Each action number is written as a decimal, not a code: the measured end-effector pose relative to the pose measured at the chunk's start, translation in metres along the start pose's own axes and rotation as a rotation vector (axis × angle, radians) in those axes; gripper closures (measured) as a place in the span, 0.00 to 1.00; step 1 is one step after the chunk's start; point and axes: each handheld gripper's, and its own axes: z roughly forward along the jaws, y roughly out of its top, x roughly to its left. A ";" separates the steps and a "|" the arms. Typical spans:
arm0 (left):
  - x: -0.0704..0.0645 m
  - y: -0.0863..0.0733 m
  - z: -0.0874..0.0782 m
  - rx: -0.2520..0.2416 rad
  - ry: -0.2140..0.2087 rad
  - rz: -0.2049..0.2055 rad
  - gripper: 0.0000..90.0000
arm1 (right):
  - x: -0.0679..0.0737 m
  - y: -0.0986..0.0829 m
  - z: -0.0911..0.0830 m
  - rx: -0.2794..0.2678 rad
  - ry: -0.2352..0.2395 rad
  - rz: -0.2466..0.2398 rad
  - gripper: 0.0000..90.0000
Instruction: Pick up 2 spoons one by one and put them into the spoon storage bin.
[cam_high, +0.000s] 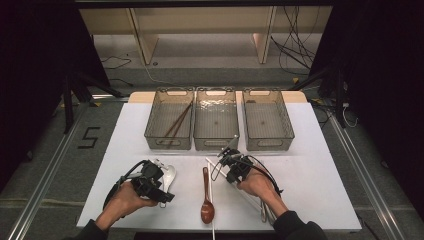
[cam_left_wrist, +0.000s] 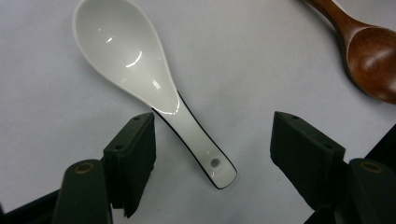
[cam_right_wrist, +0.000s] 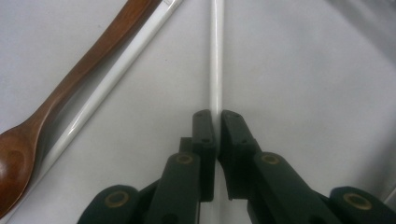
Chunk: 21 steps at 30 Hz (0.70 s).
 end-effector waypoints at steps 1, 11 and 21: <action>0.000 0.000 0.000 -0.001 0.000 0.000 0.34 | 0.000 0.000 -0.002 -0.008 -0.002 -0.002 0.95; -0.001 0.002 -0.005 -0.047 0.006 0.016 0.33 | -0.006 -0.001 -0.017 -0.048 -0.003 -0.035 0.95; -0.009 0.020 -0.018 -0.176 -0.013 0.098 0.29 | 0.010 -0.011 -0.046 -0.093 0.033 -0.157 0.95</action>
